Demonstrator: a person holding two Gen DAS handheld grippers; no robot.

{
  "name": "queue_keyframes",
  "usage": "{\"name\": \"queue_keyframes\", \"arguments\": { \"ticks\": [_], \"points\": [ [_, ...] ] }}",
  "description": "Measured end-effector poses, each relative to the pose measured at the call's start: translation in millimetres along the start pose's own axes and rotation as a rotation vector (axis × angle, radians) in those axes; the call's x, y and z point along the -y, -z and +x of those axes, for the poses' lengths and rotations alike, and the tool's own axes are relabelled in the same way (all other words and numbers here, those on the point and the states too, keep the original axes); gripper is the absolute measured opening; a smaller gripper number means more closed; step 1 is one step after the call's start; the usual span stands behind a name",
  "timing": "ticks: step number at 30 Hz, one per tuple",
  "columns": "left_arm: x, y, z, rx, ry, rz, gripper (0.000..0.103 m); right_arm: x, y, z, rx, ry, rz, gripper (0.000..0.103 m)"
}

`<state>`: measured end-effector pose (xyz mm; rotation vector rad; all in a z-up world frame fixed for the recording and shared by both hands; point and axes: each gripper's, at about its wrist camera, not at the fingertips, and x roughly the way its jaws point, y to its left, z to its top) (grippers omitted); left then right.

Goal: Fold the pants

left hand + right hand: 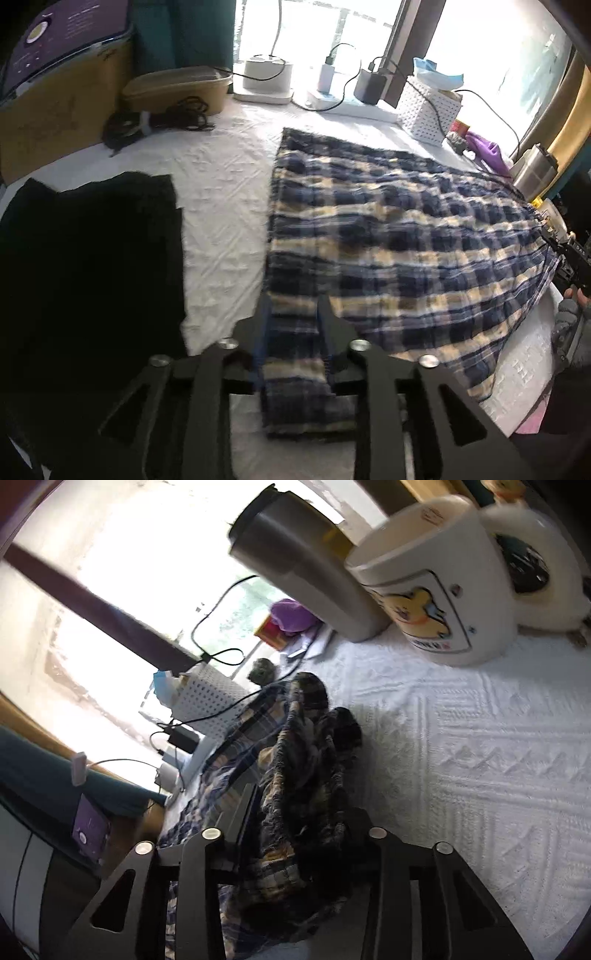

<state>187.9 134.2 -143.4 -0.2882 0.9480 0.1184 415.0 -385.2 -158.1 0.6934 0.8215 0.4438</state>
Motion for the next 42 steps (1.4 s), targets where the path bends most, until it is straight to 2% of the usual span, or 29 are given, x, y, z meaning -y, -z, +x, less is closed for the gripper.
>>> {"name": "queue_keyframes", "arguments": {
  "ticks": [2, 7, 12, 17, 21, 30, 42],
  "points": [
    [2, -6, 4, 0.01, 0.018, 0.002, 0.034, -7, -1, -1, 0.005, -0.012, -0.021, 0.034],
    [5, -26, 21, 0.008, 0.043, 0.018, 0.034, -20, -8, -3, 0.016, -0.029, -0.061, 0.03],
    [-2, -37, 46, -0.029, -0.002, 0.026, 0.034, -34, -11, -9, 0.021, -0.027, -0.12, 0.027],
    [-8, -42, 47, -0.023, -0.032, 0.022, 0.034, -51, -12, -17, 0.026, -0.023, -0.168, 0.027],
    [-19, -44, 43, -0.008, -0.015, -0.008, 0.034, -73, -12, -19, 0.03, -0.029, -0.215, 0.027],
    [-41, -40, 14, 0.061, 0.024, -0.005, 0.034, -134, -2, -11, 0.021, -0.052, -0.332, 0.027],
    [-83, -39, -19, 0.172, 0.032, -0.043, 0.038, -201, 36, 24, -0.063, -0.03, -0.464, 0.027]
  ]
}}
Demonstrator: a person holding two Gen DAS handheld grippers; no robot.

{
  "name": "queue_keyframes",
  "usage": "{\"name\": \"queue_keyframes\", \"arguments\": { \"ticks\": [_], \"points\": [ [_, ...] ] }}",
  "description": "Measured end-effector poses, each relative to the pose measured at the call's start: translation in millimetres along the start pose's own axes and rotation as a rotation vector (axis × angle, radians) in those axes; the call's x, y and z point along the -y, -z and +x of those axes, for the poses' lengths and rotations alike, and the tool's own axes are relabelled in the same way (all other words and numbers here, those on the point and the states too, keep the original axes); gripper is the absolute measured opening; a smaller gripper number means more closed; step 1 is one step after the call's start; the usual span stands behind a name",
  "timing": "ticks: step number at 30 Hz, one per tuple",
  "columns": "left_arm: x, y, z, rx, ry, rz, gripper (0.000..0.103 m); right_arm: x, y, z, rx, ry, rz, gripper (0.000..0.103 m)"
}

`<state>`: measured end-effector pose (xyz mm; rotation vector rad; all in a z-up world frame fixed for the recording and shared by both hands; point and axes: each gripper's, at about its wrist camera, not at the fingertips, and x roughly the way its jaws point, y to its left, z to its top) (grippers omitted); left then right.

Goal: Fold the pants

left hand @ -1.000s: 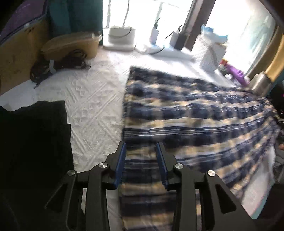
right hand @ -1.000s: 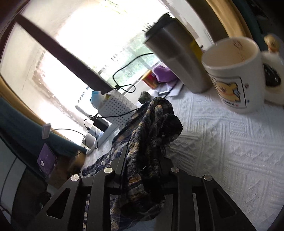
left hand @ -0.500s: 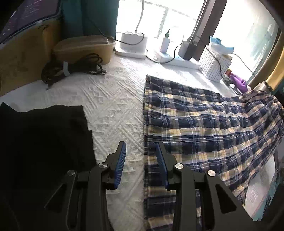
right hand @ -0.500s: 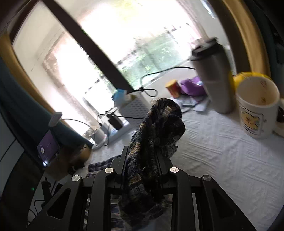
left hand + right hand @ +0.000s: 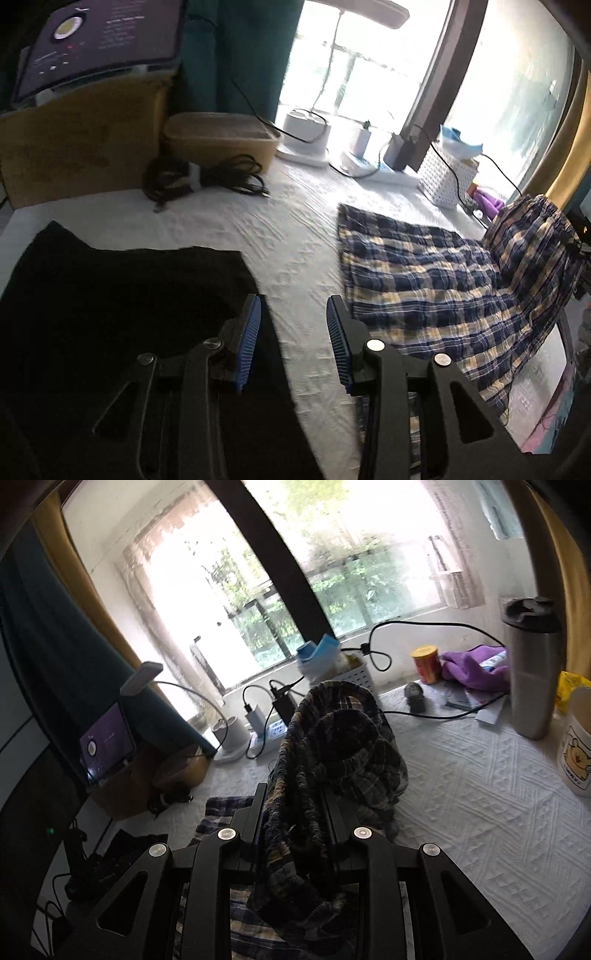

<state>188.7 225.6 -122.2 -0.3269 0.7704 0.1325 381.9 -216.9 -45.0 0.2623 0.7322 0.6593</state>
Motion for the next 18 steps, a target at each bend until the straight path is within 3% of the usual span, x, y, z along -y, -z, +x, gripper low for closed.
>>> {"name": "queue_keyframes", "arguments": {
  "ticks": [18],
  "points": [
    [-72, 6, -38, 0.075, -0.004, -0.079, 0.043, -112, 29, 101, -0.18, -0.07, -0.145, 0.027]
  ]
}}
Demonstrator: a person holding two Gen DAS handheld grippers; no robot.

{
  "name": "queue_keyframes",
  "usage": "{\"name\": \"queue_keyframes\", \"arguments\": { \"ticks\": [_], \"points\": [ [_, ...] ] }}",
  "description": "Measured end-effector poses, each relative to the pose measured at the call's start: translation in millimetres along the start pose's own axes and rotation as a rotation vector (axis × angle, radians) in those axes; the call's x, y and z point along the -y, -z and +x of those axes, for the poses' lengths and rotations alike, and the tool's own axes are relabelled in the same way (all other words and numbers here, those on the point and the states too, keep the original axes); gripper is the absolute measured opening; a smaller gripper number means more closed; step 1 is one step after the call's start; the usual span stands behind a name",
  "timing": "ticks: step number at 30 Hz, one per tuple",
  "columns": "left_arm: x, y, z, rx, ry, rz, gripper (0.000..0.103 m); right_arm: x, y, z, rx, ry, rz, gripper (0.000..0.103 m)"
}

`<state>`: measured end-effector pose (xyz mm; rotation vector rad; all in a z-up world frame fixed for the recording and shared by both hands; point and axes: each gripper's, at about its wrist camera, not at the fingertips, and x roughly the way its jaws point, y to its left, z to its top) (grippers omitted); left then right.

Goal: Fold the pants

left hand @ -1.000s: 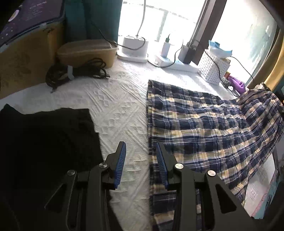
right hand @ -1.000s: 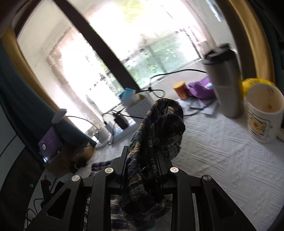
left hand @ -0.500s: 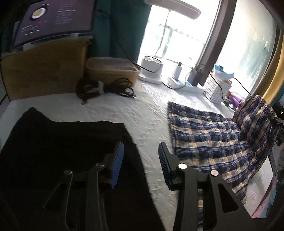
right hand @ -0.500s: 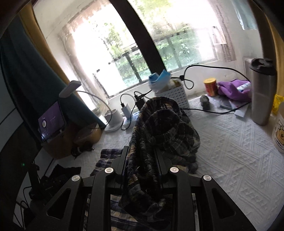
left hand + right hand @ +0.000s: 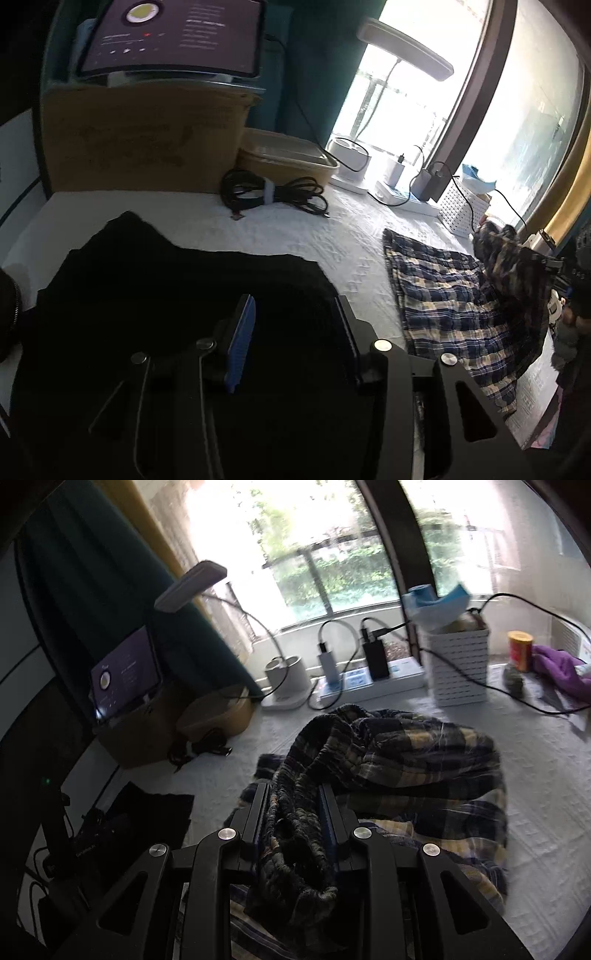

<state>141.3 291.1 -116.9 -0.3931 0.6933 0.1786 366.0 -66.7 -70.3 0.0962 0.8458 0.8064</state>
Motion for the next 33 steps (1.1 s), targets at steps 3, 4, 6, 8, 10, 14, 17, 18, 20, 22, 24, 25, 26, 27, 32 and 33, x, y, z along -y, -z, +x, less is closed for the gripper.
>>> {"name": "queue_keyframes", "arguments": {
  "ticks": [3, 4, 6, 8, 10, 14, 17, 18, 20, 22, 24, 25, 26, 27, 32, 33],
  "points": [
    [-9, 3, -4, 0.0, -0.008, -0.01, 0.043, -19, 4, 26, -0.048, -0.022, -0.023, 0.027],
    [-11, 4, -5, 0.001, -0.01, -0.011, 0.043, -22, 5, 31, -0.058, -0.028, -0.03, 0.027],
    [-15, 6, -8, 0.002, -0.019, -0.015, 0.043, -35, 10, 49, -0.098, -0.036, -0.058, 0.027],
    [-20, 8, -10, 0.002, -0.027, -0.021, 0.043, -46, 14, 67, -0.135, -0.015, -0.086, 0.027],
    [-23, 9, -11, 0.003, -0.035, -0.026, 0.043, -51, 20, 81, -0.167, 0.003, -0.091, 0.027],
    [-27, 11, -16, 0.006, -0.05, -0.033, 0.043, -62, 29, 99, -0.215, -0.02, -0.108, 0.052],
    [-26, 11, -18, 0.007, -0.054, -0.034, 0.043, -75, 33, 98, -0.209, -0.063, -0.15, 0.079],
    [-24, 11, -18, 0.006, -0.054, -0.034, 0.043, -79, 33, 97, -0.206, -0.071, -0.159, 0.079],
    [-20, 11, -19, 0.007, -0.054, -0.029, 0.043, -81, 32, 92, -0.202, -0.083, -0.168, 0.079],
    [-12, 10, -21, 0.012, -0.05, -0.018, 0.043, -79, 30, 85, -0.186, -0.093, -0.166, 0.079],
    [-4, 9, -23, 0.015, -0.047, -0.003, 0.043, -71, 27, 73, -0.157, -0.092, -0.152, 0.079],
    [1, 8, -22, 0.014, -0.045, 0.005, 0.043, -66, 26, 67, -0.143, -0.089, -0.143, 0.079],
    [5, 8, -21, 0.013, -0.042, 0.011, 0.043, -61, 25, 61, -0.13, -0.084, -0.135, 0.079],
    [10, 8, -20, 0.012, -0.038, 0.019, 0.044, -54, 24, 55, -0.119, -0.075, -0.127, 0.079],
    [43, 6, -12, -0.005, -0.015, 0.072, 0.044, -12, 23, 22, -0.067, -0.029, -0.064, 0.079],
    [52, 6, -10, -0.008, -0.006, 0.085, 0.044, -1, 24, 15, -0.056, -0.016, -0.047, 0.079]
  ]
}}
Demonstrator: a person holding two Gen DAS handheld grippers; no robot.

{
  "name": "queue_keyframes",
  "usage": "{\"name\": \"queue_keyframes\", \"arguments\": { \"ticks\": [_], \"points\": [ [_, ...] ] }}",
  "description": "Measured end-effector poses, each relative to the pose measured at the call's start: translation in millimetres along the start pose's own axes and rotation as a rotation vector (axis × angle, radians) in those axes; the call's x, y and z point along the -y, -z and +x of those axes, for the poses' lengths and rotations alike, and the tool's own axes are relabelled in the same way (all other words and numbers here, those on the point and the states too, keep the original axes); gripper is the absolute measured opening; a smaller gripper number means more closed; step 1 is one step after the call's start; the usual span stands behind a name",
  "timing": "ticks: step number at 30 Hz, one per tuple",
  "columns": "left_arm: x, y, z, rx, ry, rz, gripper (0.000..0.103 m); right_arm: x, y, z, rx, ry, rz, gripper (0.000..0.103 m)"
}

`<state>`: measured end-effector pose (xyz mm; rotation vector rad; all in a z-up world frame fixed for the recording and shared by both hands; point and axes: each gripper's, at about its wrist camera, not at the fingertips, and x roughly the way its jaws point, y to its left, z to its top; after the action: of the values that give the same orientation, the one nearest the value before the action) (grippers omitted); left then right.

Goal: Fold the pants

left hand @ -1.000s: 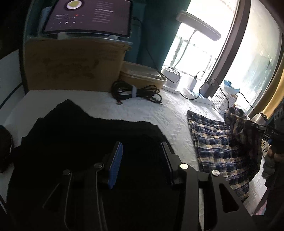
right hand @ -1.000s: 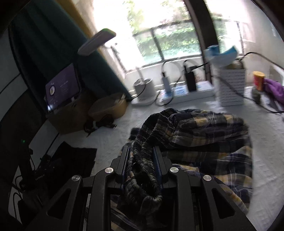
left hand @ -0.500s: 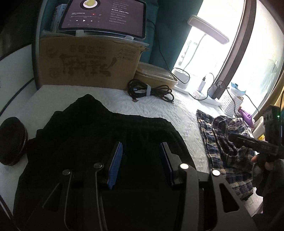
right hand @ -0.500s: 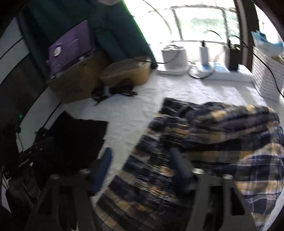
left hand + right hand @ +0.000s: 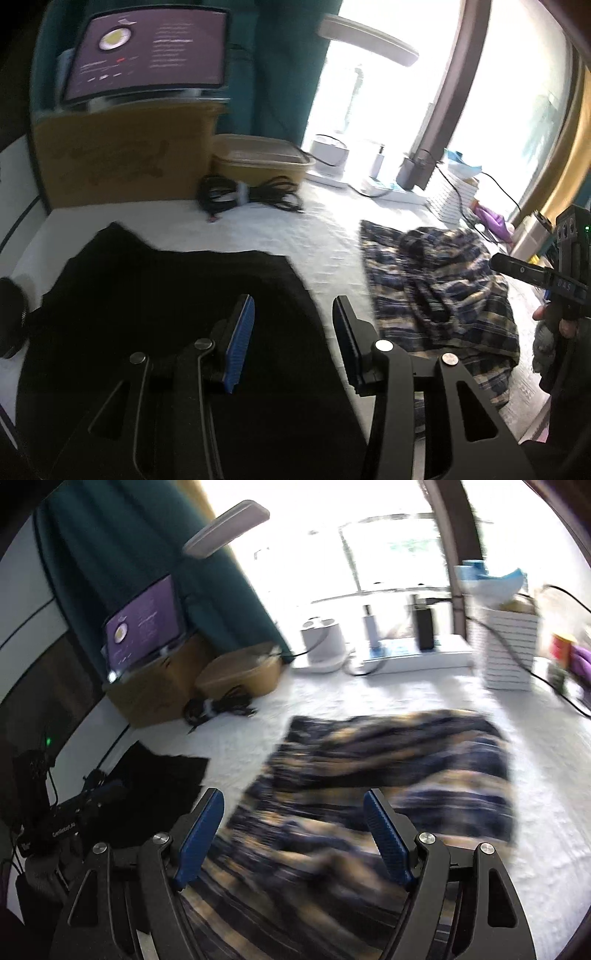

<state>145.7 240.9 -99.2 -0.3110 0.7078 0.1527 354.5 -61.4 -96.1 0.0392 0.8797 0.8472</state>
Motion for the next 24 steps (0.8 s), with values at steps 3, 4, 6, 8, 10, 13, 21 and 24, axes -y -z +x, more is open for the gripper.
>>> {"name": "queue_keyframes", "arguments": {
  "ticks": [3, 4, 6, 8, 10, 13, 21, 24],
  "points": [
    [25, -4, 8, -0.011, 0.033, 0.033, 0.044, 30, 8, -16, 0.017, 0.027, 0.051, 0.079],
    [32, -4, 11, -0.015, 0.046, 0.042, 0.044, 39, 11, -20, 0.021, 0.036, 0.068, 0.079],
    [53, -5, 19, -0.031, 0.081, 0.065, 0.045, 57, 18, -27, 0.027, 0.048, 0.097, 0.079],
    [75, -4, 31, -0.054, 0.144, 0.081, 0.059, 71, 26, -35, 0.03, 0.062, 0.116, 0.079],
    [93, -2, 43, -0.083, 0.177, 0.093, 0.062, 83, 33, -41, 0.03, 0.079, 0.132, 0.079],
    [120, 3, 64, -0.127, 0.225, 0.141, 0.062, 97, 50, -47, 0.02, 0.084, 0.171, 0.079],
    [140, 13, 105, -0.207, 0.18, 0.201, 0.025, 93, 90, -50, -0.042, 0.044, 0.129, 0.063],
    [131, 9, 100, -0.196, 0.179, 0.184, 0.014, 80, 98, -42, -0.075, 0.062, 0.064, 0.051]
  ]
}}
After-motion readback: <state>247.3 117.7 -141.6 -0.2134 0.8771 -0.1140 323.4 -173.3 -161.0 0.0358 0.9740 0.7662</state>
